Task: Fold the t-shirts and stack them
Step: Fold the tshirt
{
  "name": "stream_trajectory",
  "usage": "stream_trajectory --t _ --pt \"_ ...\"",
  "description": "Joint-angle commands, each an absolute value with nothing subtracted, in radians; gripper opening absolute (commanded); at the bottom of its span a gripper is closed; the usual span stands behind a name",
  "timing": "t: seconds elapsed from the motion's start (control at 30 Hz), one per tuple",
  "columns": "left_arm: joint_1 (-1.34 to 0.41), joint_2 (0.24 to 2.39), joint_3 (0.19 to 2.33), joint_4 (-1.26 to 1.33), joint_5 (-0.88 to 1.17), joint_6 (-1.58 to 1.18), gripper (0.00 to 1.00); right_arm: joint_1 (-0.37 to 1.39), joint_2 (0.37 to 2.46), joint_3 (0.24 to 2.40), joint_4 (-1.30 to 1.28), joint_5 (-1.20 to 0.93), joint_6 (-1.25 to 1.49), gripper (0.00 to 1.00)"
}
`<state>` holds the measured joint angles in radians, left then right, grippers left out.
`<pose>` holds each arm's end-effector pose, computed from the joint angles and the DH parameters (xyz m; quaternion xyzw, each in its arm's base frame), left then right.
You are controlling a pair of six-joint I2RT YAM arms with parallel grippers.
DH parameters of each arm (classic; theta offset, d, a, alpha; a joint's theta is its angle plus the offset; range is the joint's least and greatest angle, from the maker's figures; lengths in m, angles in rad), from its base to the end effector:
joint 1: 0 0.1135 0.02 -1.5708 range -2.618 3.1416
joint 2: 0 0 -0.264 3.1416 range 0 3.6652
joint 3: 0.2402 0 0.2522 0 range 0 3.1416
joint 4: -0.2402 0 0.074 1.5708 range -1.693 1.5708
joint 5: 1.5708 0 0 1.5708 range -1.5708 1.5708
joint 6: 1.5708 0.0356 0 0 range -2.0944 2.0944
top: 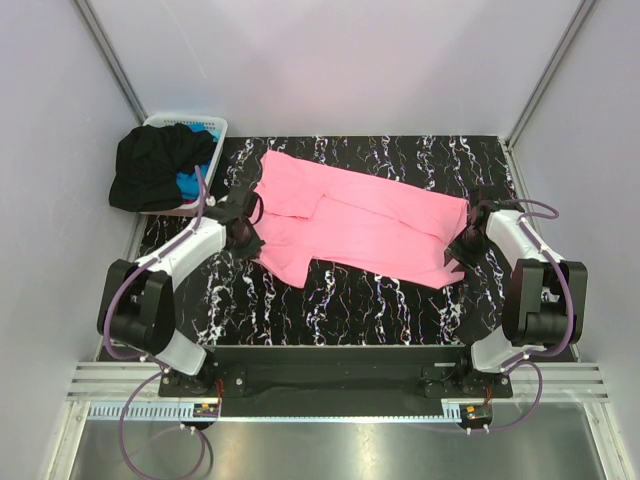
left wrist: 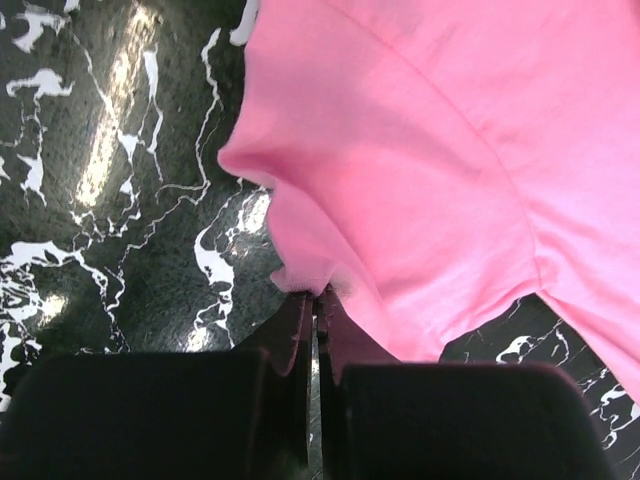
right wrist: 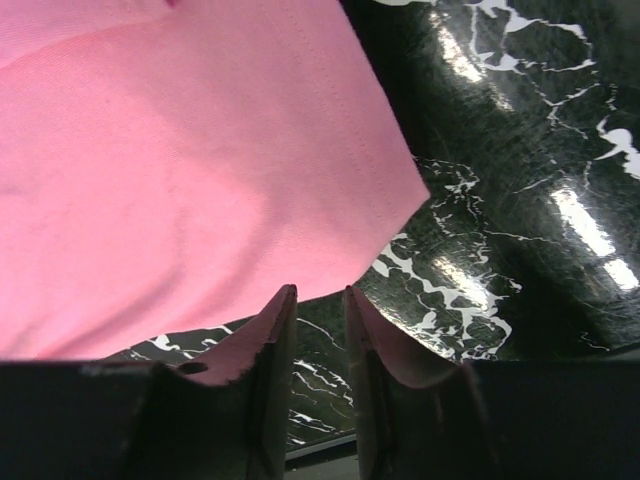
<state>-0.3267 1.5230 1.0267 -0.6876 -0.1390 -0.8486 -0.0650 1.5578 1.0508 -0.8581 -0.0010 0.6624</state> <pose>0.2787 -0.0892 0.2121 -0.2655 0.9424 -0.0496 0.1974 0.2816 -0.0183 0.2037 0.3538 0.9297 0.0307 0.0980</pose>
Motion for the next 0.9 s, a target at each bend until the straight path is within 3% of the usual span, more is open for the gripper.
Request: stream_trajectory --t 0.0,0.13,0.7,0.87 --pt "-0.333 1.545 1.104 -0.664 -0.192 -0.822 0.00 -0.058 1.516 1.080 -0.888 0.095 0.652 0.34" --pt "-0.333 1.578 1.173 -0.663 -0.207 -0.807 0.00 -0.058 1.482 1.072 -0.951 0.167 0.647 0.45" --pt "-0.334 1.654 1.267 -0.664 -0.183 -0.793 0.00 -0.058 1.563 0.959 -0.864 -0.020 0.687 0.48" --pt "-0.333 1.670 1.287 -0.664 -0.178 -0.787 0.00 -0.061 1.591 0.950 -0.835 -0.063 0.698 0.54"
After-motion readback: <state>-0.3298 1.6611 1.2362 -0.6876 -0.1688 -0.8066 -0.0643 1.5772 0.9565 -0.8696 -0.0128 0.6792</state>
